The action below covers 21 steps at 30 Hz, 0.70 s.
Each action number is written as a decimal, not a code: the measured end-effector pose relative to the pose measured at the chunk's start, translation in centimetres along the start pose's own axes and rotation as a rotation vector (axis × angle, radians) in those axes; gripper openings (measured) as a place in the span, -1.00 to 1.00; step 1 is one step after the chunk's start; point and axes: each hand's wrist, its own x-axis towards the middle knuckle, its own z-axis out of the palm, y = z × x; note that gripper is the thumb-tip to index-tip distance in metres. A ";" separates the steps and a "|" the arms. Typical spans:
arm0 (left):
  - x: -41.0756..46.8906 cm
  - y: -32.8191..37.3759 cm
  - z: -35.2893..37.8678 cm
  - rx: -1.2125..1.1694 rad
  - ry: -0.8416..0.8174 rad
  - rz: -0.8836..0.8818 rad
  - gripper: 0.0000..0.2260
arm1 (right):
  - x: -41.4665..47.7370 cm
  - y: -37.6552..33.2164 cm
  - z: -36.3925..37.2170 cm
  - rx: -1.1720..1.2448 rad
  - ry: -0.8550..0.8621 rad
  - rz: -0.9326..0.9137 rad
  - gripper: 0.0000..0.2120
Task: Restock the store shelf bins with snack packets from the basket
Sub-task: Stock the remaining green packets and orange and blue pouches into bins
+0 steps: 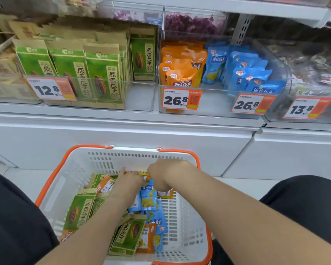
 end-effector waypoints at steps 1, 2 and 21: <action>0.0 -0.1 -0.4 -0.071 0.058 -0.039 -0.70 | -0.1 0.0 -0.2 0.005 0.005 0.001 -0.83; 0.1 -0.3 -0.8 -0.178 0.146 -0.089 -0.72 | -0.3 0.1 -0.4 0.013 0.020 -0.003 -0.83; -1.7 -2.7 -10.1 -2.240 0.251 -0.738 -0.96 | -1.9 3.2 -0.2 0.318 0.350 0.051 -0.69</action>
